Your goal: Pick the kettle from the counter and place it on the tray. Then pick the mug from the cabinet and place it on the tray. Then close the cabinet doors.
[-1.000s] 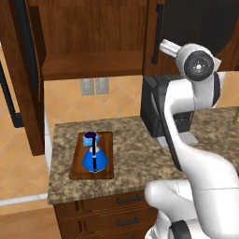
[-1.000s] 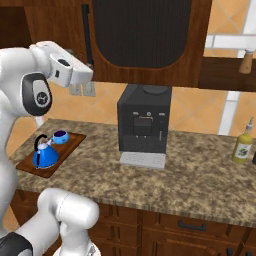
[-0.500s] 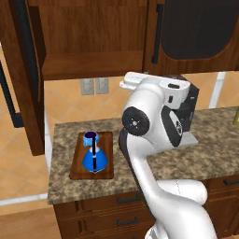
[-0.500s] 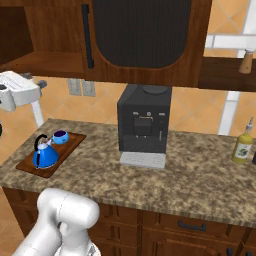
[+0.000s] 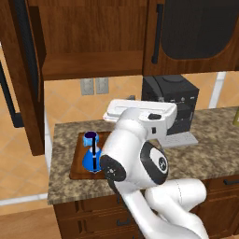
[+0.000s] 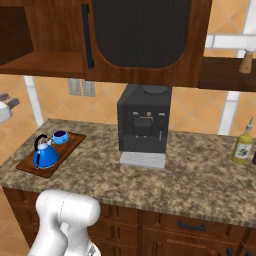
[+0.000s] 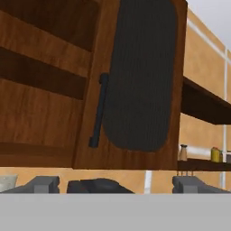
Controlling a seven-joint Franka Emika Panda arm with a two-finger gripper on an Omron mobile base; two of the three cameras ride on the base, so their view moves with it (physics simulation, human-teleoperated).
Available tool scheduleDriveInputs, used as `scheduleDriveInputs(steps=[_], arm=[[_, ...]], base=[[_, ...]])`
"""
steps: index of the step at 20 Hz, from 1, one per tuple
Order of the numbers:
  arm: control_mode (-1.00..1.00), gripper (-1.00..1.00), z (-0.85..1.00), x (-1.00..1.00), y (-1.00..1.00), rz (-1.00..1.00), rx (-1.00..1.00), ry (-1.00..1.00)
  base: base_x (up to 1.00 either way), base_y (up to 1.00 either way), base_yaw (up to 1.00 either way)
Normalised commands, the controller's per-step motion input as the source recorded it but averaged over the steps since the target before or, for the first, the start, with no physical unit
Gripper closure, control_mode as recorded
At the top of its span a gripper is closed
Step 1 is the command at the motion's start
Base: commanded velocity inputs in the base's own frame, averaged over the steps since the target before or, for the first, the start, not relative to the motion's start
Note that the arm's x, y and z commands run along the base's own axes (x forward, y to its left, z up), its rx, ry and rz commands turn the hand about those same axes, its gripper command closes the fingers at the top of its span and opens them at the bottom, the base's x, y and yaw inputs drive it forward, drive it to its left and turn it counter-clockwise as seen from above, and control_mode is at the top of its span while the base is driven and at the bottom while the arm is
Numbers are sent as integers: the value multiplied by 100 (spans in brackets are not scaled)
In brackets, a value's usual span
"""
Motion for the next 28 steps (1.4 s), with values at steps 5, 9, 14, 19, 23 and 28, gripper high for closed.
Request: scheduleDriveInputs(steps=[5,9,14,19,23,28], arm=[[-100,-100,-1,-21,79,-17,-12,0],[-100,-100,-33,-5,62,-13,-14,-1],[-100,-100,-49,-4,56,-7,-16,-5],[-100,-100,-11,0,75,-10,-11,1],[-100,-100,-1,0,88,-10,-12,4],[-100,-100,-16,3,72,-7,-9,1]], base=[[0,0,0],[0,0,0],[0,0,0],[0,0,0],[0,0,0],[0,0,0]])
